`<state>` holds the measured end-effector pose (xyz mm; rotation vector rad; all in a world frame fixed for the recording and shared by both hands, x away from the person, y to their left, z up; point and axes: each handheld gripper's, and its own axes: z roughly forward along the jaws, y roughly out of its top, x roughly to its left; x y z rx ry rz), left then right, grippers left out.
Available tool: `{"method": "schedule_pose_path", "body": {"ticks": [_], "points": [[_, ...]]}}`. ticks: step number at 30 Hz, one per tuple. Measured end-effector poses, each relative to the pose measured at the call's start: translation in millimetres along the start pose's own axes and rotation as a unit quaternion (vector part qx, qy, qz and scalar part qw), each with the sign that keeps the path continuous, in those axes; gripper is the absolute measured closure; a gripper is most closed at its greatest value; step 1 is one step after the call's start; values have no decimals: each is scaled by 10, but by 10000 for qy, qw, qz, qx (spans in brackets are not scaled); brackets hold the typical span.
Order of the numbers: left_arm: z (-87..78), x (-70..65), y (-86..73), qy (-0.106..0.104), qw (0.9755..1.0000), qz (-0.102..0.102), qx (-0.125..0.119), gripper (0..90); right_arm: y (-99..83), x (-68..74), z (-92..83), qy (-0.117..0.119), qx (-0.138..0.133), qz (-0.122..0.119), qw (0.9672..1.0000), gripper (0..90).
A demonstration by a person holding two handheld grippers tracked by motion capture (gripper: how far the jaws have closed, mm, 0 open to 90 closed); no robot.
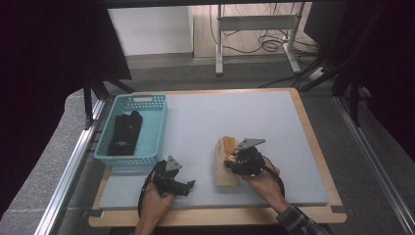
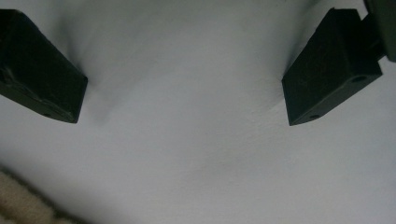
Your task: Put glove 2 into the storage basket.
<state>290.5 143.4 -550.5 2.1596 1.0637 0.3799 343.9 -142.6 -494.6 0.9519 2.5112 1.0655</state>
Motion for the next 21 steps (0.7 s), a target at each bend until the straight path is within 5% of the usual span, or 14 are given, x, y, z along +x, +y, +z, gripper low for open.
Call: {"method": "schedule_pose_path", "body": {"ticks": [4, 9, 15, 21], "points": [[0, 0, 0, -1, 10000, 0, 1, 2, -47, -54, -93, 4, -201, -166, 9997, 376], [2, -2, 0, 3, 10000, -13, -10, 2, -152, -126, -260, 8, -371, -448, 9983, 312], [1, 0, 0, 0, 10000, -2, 0, 2, -335, -188, -371, 303, -592, -574, 9961, 304], [1, -1, 0, 1, 10000, -2, -1, 2, -463, -176, -369, 533, -465, -629, 9955, 361]]}}
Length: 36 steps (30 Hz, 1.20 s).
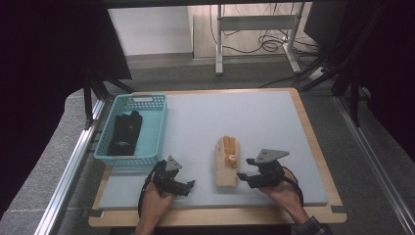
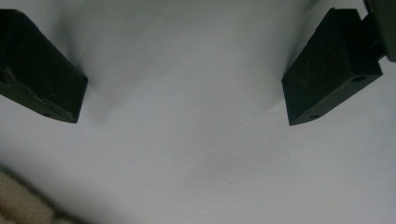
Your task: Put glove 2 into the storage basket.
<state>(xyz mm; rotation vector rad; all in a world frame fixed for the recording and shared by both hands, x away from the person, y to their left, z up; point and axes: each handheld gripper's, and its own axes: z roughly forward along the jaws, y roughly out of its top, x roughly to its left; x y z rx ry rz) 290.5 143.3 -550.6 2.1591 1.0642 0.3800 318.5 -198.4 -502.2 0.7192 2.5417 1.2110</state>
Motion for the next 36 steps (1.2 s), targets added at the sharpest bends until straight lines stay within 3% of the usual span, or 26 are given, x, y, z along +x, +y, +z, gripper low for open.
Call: {"method": "schedule_pose_path", "body": {"ticks": [5, 8, 13, 29, 36], "points": [[0, 0, 0, 1, 10000, 1, 0, 2, -71, 80, 58, 29, 285, -131, 9995, 595], [0, 0, -1, 1, 10000, 1, -3, 2, -97, 95, 114, 172, 375, 30, 9991, 749], [0, 0, 0, 1, 10000, 3, -1, 2, -98, 140, 270, 285, 473, 119, 9984, 840], [0, -1, -1, 6, 10000, -2, -8, 3, 218, 372, 773, 221, 352, -196, 9989, 843], [-2, -1, -1, 3, 10000, 6, 0, 3, 103, 277, 568, -251, 405, -448, 9979, 565]]}}
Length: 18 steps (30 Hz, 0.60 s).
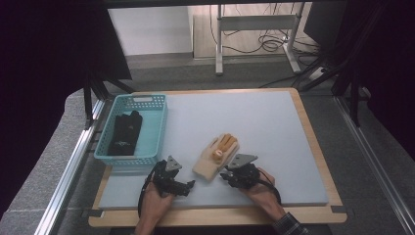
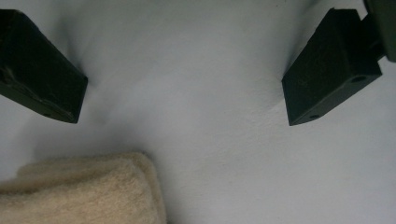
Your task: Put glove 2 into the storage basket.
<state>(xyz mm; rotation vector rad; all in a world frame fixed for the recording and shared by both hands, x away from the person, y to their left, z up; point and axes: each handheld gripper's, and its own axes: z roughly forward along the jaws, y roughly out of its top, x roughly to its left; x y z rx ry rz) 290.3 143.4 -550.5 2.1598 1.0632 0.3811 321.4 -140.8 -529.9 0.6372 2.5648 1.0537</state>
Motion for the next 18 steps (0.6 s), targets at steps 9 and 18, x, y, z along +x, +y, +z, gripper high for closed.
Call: {"method": "schedule_pose_path", "body": {"ticks": [9, 18], "points": [[2, -2, 0, 1, 10000, -15, -11, 3, -336, -268, -377, -769, -85, 203, 9968, 371], [4, -3, 0, -8, 10000, -45, -28, 3, -586, -516, -587, -1437, -37, 628, 9876, 277]]}}
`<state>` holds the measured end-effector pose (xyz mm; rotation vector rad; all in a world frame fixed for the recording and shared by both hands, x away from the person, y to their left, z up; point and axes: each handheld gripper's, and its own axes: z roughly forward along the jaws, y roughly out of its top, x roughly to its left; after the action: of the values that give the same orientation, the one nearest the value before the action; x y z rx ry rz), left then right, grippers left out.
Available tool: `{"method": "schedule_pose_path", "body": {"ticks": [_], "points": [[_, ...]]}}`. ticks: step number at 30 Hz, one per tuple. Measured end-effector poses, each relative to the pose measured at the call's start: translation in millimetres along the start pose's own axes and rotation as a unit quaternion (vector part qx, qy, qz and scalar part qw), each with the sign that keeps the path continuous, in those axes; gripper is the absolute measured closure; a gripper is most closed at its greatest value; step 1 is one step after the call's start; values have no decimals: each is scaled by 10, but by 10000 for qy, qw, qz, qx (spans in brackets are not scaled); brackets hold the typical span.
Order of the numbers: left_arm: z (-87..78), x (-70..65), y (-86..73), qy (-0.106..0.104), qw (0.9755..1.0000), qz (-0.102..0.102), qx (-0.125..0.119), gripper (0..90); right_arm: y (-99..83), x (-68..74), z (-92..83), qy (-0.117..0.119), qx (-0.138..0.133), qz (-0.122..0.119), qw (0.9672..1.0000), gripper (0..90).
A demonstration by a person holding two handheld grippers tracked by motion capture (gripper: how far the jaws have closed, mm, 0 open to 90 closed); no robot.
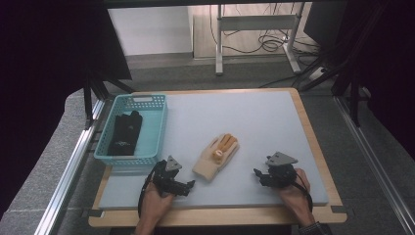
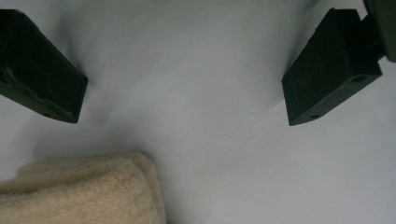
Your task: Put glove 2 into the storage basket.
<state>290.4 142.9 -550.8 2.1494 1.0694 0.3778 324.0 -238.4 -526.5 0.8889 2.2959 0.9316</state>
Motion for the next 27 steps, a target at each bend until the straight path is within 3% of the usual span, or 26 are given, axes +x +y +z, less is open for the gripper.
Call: {"method": "schedule_pose_path", "body": {"ticks": [7, 20, 27], "points": [[-2, 3, 2, -10, 10000, -6, 9, 4, -81, -140, 6, -16, 57, 364, 9993, 230], [-19, -5, 8, 50, 10000, -24, -31, 34, -89, -214, 34, 221, 155, 665, 9974, 216], [-123, -27, 172, -52, 9999, -51, -108, 28, -92, -237, 45, 315, 186, 736, 9966, 211]]}}
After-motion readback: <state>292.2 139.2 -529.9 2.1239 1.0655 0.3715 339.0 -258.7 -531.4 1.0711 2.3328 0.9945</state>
